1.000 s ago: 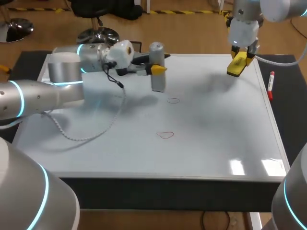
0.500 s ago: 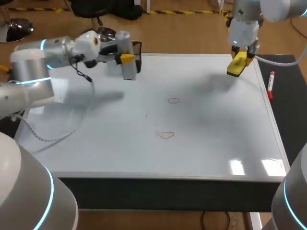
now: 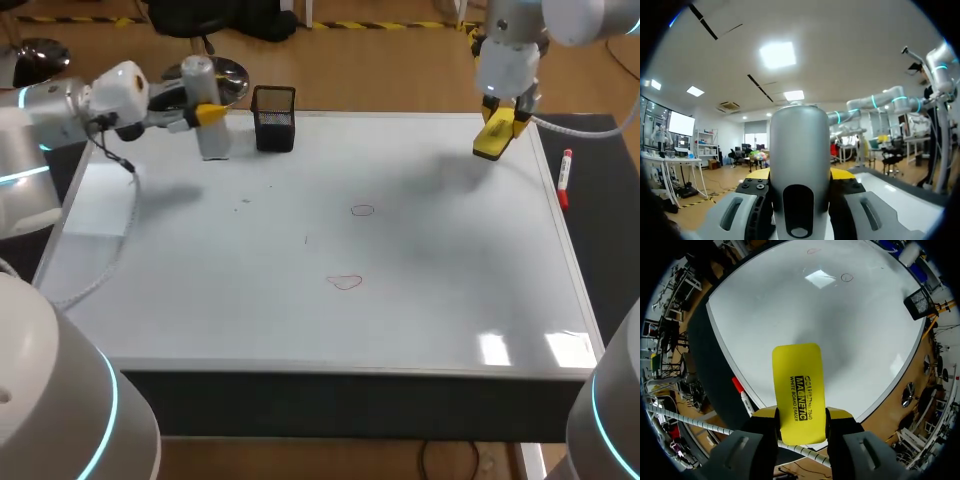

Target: Pick up the inspection probe, press it on each red-marked spot on the whiteboard one by one, put down the probe, pick up the eraser, and wipe off all the red marks.

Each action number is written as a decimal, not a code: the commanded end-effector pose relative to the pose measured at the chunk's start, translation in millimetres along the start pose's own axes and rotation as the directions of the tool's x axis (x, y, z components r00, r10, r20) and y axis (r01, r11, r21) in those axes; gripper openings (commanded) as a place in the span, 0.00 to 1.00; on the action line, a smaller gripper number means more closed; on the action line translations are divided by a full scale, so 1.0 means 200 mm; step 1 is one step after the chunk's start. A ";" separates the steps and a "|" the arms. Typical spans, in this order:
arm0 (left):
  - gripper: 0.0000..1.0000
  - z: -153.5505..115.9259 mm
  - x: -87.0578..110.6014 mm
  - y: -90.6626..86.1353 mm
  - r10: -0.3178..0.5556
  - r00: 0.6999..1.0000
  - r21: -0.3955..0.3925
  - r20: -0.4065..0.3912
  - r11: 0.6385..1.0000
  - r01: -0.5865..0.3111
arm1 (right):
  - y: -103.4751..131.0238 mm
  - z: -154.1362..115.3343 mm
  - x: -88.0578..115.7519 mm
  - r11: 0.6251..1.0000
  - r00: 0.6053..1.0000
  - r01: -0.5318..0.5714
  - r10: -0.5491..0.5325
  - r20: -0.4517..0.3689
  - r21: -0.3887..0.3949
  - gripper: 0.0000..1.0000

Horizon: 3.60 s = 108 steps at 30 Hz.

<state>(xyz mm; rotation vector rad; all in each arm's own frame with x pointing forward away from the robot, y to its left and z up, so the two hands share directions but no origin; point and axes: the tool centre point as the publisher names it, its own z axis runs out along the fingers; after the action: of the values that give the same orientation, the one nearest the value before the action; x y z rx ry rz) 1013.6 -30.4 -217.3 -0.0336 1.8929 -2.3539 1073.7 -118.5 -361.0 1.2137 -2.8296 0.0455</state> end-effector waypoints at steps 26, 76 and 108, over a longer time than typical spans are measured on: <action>0.00 -0.08 0.04 -0.04 0.016 0.995 -0.021 0.097 1.000 -0.014 | 0.02 -0.01 -0.02 1.000 1.000 0.014 -0.014 -0.011 0.003 0.00; 0.00 -0.08 0.04 -0.04 0.016 0.995 -0.021 0.097 1.000 -0.014 | 1.40 0.12 -0.60 0.843 0.838 0.536 -0.526 0.146 -0.039 0.00; 0.00 -0.08 0.04 -0.04 0.016 0.995 -0.021 0.097 1.000 -0.014 | 1.43 0.26 -0.68 0.817 0.821 0.568 -0.553 0.142 -0.100 0.00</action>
<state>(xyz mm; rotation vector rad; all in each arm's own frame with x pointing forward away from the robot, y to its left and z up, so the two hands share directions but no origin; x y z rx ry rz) 1006.4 -12.4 -215.6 -0.1275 1.8671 -2.2858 955.5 173.2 -421.2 2.0078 -2.3779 -0.2497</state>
